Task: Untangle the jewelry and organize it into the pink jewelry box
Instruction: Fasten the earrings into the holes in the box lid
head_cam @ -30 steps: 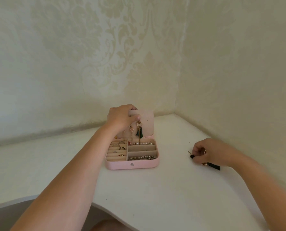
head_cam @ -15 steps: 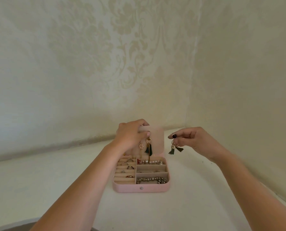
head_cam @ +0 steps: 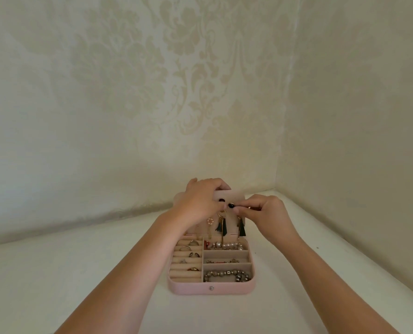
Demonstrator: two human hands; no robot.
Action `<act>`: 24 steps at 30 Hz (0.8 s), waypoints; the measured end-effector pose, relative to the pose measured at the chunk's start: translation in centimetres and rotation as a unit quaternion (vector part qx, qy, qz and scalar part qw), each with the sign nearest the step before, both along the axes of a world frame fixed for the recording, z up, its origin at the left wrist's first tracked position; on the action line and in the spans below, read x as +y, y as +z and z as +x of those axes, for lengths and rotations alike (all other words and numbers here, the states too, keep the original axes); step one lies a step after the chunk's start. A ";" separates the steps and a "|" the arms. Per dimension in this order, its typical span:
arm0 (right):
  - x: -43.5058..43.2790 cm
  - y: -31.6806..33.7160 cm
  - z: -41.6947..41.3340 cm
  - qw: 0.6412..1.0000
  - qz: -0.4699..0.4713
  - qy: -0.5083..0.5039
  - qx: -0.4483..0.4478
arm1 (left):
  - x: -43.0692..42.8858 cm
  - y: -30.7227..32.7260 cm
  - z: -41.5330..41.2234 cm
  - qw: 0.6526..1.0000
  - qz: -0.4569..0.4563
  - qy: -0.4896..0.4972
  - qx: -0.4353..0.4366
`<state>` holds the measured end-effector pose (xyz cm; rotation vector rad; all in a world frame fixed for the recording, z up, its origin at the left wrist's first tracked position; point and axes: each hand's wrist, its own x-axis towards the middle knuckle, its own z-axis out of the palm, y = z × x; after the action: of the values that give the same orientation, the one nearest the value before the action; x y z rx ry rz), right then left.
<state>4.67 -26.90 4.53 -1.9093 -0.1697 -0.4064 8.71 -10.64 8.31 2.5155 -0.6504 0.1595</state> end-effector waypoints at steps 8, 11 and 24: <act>0.5 -0.7 0.2 0.999 0.019 -0.050 -0.006 | -0.3 0.0 0.2 0.998 -0.048 -0.036 0.027; 0.7 -0.8 0.2 0.996 0.075 -0.026 0.029 | -0.3 -0.1 0.3 0.998 -0.049 -0.036 0.023; 0.7 -1.6 0.0 0.979 0.193 -0.011 0.067 | -0.5 -0.4 0.6 0.997 -0.067 -0.031 0.022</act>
<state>4.68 -26.21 2.97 -1.5502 0.0201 -0.2993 9.27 -11.14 7.92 2.3602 -0.6765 0.1210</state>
